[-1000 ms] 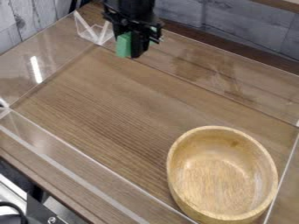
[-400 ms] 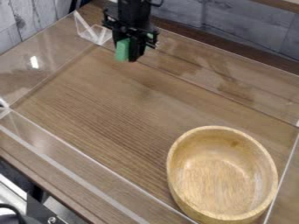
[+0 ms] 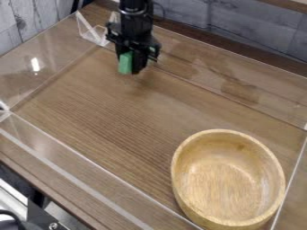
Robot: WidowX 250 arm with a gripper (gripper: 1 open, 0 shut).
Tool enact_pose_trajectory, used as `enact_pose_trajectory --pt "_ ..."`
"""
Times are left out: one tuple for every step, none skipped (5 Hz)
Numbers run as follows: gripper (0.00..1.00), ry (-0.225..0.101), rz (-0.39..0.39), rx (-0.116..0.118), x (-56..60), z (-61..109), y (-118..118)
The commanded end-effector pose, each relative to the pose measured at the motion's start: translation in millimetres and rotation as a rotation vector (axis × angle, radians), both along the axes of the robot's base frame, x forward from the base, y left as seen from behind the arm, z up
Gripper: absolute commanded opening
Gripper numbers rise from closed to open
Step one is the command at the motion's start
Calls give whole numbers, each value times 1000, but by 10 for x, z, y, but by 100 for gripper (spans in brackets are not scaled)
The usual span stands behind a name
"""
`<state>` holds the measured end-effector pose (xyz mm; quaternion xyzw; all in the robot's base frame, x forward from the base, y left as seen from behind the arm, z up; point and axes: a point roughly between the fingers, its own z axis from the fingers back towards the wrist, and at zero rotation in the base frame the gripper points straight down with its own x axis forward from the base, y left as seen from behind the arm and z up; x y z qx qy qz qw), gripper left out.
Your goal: Move green object from inside the wooden bowl to the table next to it
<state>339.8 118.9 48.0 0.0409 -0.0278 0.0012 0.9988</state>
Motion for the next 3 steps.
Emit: enact_pose_trajectory --pt "100 -71 13 13 191 207 50" --pt "100 -74 18 -3 233 225 -3" --pt "0 -68 9 -1 208 248 18"
